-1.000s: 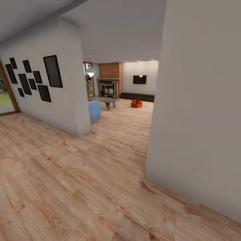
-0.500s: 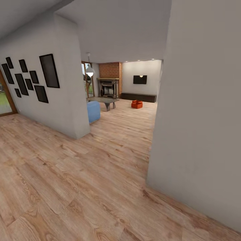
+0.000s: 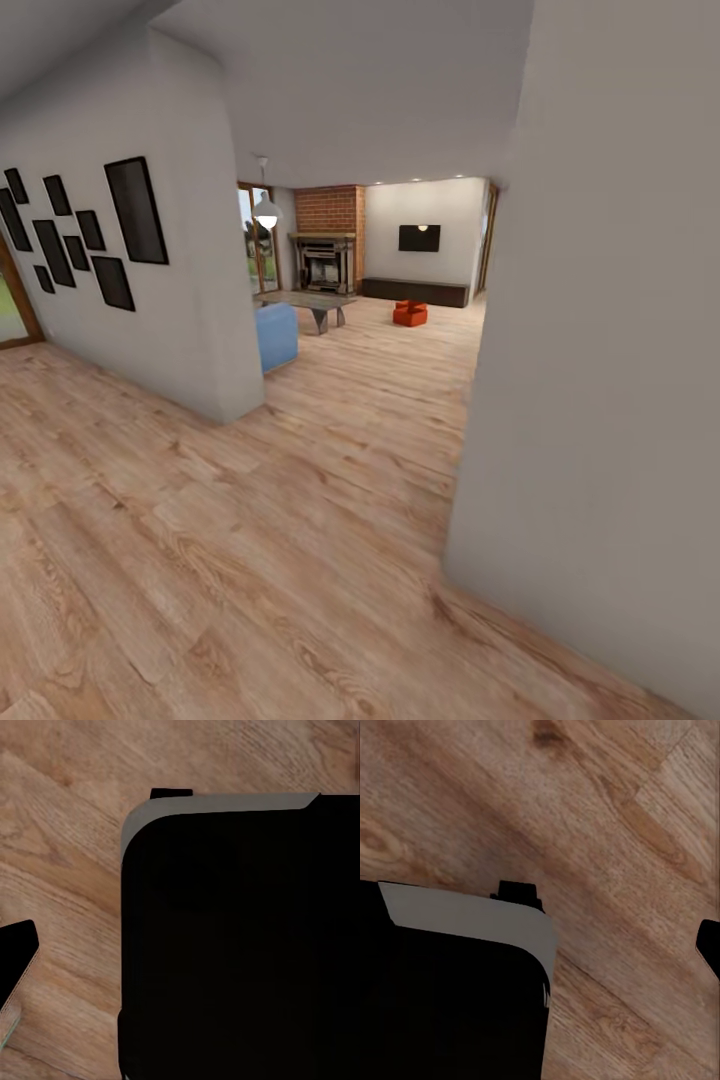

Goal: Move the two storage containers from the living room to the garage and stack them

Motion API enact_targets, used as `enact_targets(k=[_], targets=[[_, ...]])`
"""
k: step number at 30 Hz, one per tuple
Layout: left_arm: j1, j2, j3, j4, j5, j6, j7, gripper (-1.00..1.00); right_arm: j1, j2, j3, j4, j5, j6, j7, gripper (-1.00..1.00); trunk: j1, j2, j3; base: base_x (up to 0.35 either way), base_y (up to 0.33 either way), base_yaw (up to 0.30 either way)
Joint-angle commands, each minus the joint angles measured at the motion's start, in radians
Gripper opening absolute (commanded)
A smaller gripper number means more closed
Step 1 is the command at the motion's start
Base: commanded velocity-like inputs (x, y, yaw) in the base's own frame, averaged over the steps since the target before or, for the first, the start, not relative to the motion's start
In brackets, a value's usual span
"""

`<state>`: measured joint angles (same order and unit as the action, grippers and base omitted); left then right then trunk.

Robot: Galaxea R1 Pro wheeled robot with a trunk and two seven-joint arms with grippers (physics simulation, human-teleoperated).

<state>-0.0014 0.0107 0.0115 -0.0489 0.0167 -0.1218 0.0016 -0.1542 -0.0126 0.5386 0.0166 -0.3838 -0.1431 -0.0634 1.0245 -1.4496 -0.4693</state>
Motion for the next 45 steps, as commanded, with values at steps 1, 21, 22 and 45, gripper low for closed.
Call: enact_targets(k=[1,21,22,45], targets=[[0.0,0.0,0.001,0.0,0.002,-0.002,0.0,1.0,-0.001,0.0,0.008,0.002,-0.008,-0.004,-0.001,1.0,0.001,0.0,-0.001,0.322,0.0,0.0],[0.0,0.0,0.001,0.0,0.002,-0.001,0.001,1.0,-0.001,0.0,0.009,0.002,-0.008,-0.004,0.001,1.0,0.001,0.0,-0.001,0.322,0.0,0.0],[0.0,0.0,0.001,0.0,0.002,-0.001,0.001,1.0,-0.001,0.0,0.009,0.002,-0.008,-0.004,0.002,1.0,0.001,0.0,-0.001,0.322,0.0,0.0],[0.0,0.0,0.001,0.0,0.002,-0.001,0.0,1.0,-0.001,0.0,0.009,0.002,-0.009,-0.003,0.002,1.0,0.001,0.0,-0.001,0.322,0.011,0.0]])
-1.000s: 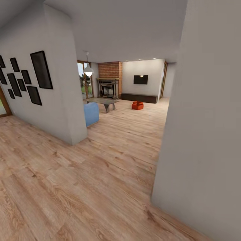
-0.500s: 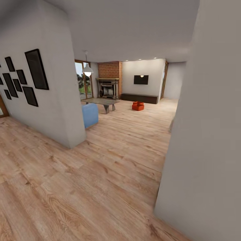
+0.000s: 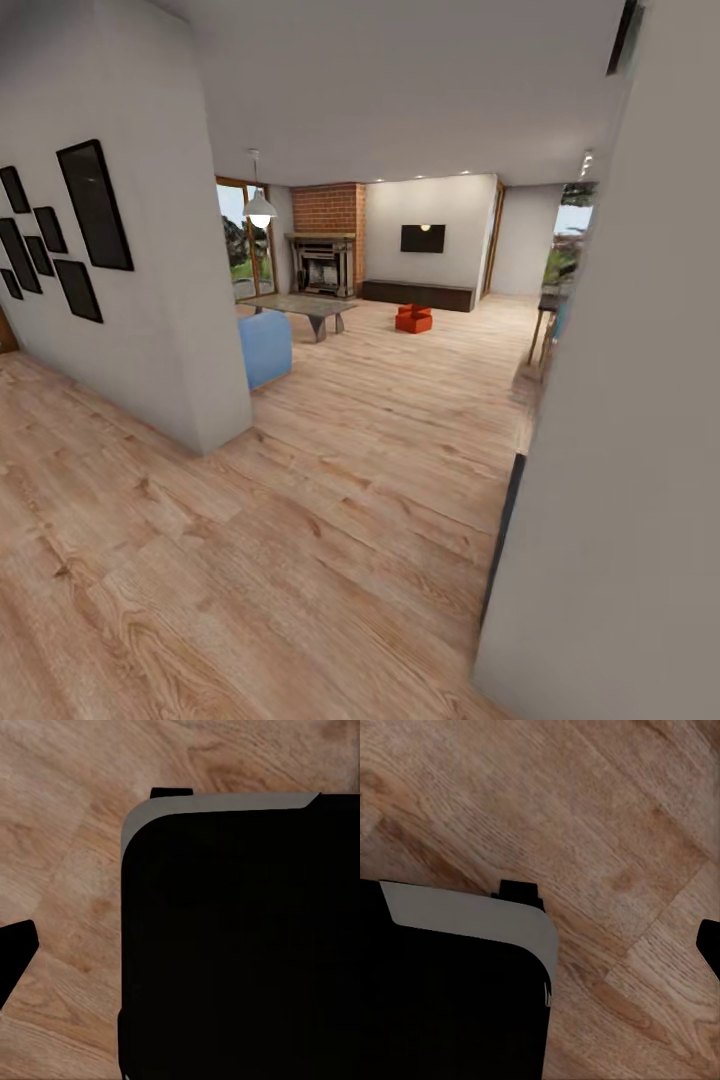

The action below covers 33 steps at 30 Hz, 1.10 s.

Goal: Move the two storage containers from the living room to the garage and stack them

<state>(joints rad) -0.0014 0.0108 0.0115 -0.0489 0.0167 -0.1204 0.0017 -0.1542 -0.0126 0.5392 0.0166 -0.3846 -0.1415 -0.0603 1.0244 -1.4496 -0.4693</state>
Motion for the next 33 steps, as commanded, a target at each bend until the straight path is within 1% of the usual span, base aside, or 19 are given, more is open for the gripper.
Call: enact_targets(k=[1,33], targets=[[0.0,0.0,0.001,0.0,0.002,-0.002,0.0,1.0,-0.001,0.0,0.008,0.002,-0.008,-0.004,-0.001,1.0,0.001,0.0,-0.001,0.322,0.129,0.0],[0.0,0.0,0.001,0.0,0.002,0.001,0.0,1.0,-0.001,0.0,0.007,0.002,-0.008,-0.006,0.001,1.0,0.001,0.0,-0.001,0.299,0.199,0.0]])
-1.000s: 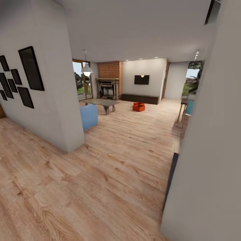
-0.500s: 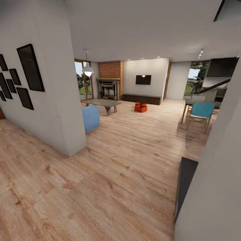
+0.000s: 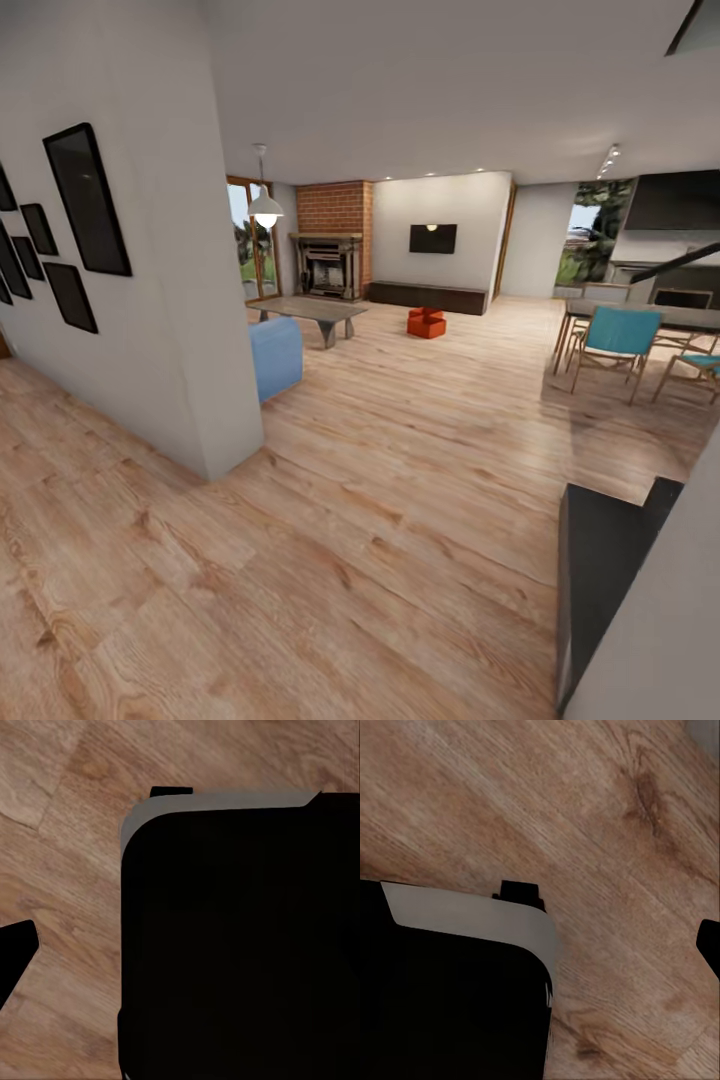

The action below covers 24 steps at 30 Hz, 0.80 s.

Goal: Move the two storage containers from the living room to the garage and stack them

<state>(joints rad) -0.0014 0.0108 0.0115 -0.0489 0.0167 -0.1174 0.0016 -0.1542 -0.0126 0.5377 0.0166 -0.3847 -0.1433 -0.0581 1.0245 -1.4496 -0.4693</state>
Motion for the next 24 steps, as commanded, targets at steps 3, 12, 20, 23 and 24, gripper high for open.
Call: enact_targets(k=[3,12,20,23,24], targets=[[0.0,0.0,0.001,0.0,0.002,-0.002,0.0,1.0,-0.001,0.001,0.008,0.002,-0.008,-0.004,-0.002,1.0,0.001,0.0,-0.001,0.3,0.182,-0.003],[0.0,0.0,0.001,0.0,0.002,-0.002,0.0,1.0,-0.001,0.002,0.008,0.002,-0.008,-0.002,-0.002,1.0,0.001,0.0,-0.001,0.3,0.182,-0.163],[0.0,0.0,0.001,0.0,0.002,-0.002,0.0,1.0,-0.001,0.002,0.008,0.002,-0.008,-0.002,-0.002,1.0,0.001,0.0,-0.001,0.301,0.181,-0.241],[0.0,0.0,0.001,0.0,0.002,-0.002,0.001,1.0,-0.001,0.002,0.008,0.002,-0.008,-0.002,-0.002,1.0,0.001,0.0,-0.001,0.306,0.155,-0.243],[0.0,0.0,0.001,0.0,0.002,-0.002,0.001,1.0,-0.001,0.002,0.008,0.002,-0.008,-0.002,-0.002,1.0,0.001,0.0,-0.001,0.312,0.124,-0.243]])
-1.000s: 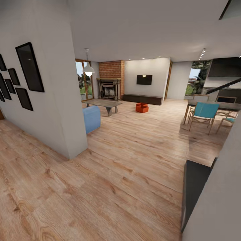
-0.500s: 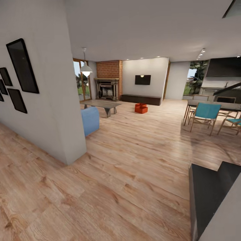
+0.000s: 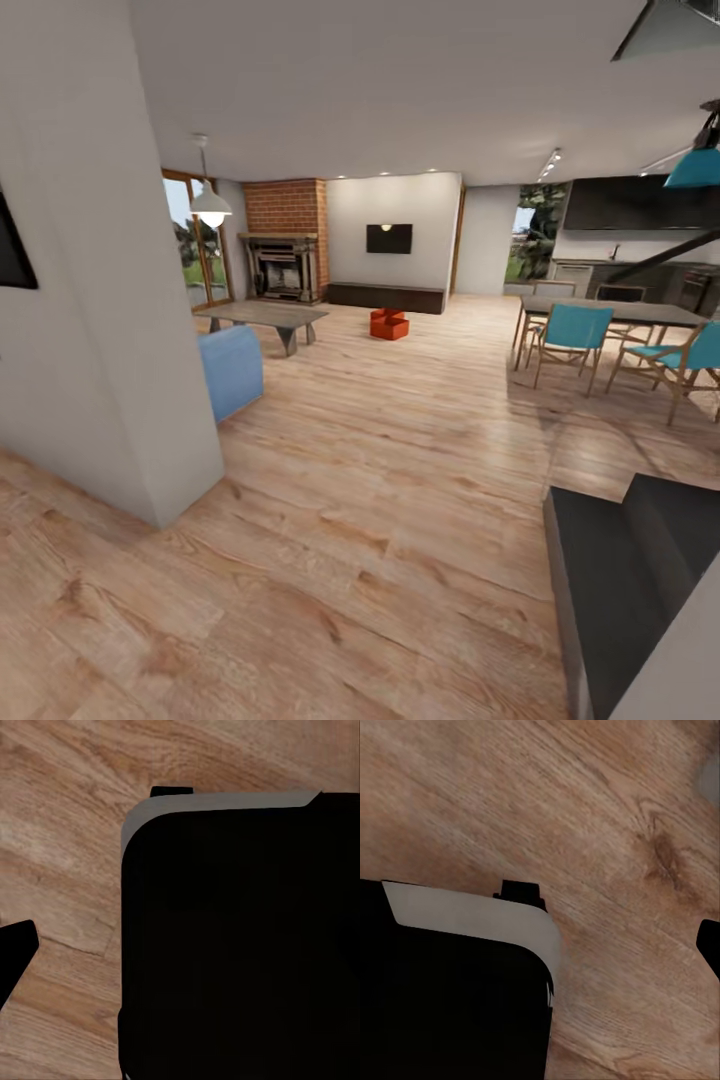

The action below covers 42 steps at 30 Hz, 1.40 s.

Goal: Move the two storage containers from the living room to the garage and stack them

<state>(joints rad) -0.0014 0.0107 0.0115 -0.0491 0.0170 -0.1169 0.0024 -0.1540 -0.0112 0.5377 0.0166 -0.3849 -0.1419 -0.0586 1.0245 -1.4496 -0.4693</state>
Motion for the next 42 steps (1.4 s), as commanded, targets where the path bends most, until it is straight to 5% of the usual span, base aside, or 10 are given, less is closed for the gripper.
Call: enact_targets(k=[1,34,36,39,42], targets=[[0.0,0.0,0.001,0.0,0.002,-0.003,0.0,1.0,-0.001,0.0,0.008,0.002,-0.008,-0.004,-0.001,1.0,0.001,0.0,-0.001,0.314,0.11,-0.243],[0.0,-0.001,0.0,0.0,0.009,0.003,0.002,1.0,-0.001,0.0,0.008,0.002,-0.008,-0.004,-0.004,1.0,0.001,0.0,-0.001,0.324,0.006,-0.027],[0.0,-0.001,-0.001,-0.006,0.01,0.04,0.007,1.0,-0.001,0.0,0.007,0.002,-0.008,-0.004,-0.003,1.0,0.001,0.0,-0.001,0.326,0.0,0.0],[0.0,0.007,-0.001,-0.013,0.057,0.088,0.009,1.0,-0.001,-0.001,0.005,0.002,-0.009,-0.006,-0.003,1.0,0.001,0.0,-0.001,0.326,0.0,0.0],[0.0,0.014,-0.003,-0.014,0.177,0.094,0.008,1.0,-0.001,0.0,0.001,0.002,-0.009,-0.008,-0.003,1.0,0.001,0.0,-0.001,0.325,0.0,0.0]])
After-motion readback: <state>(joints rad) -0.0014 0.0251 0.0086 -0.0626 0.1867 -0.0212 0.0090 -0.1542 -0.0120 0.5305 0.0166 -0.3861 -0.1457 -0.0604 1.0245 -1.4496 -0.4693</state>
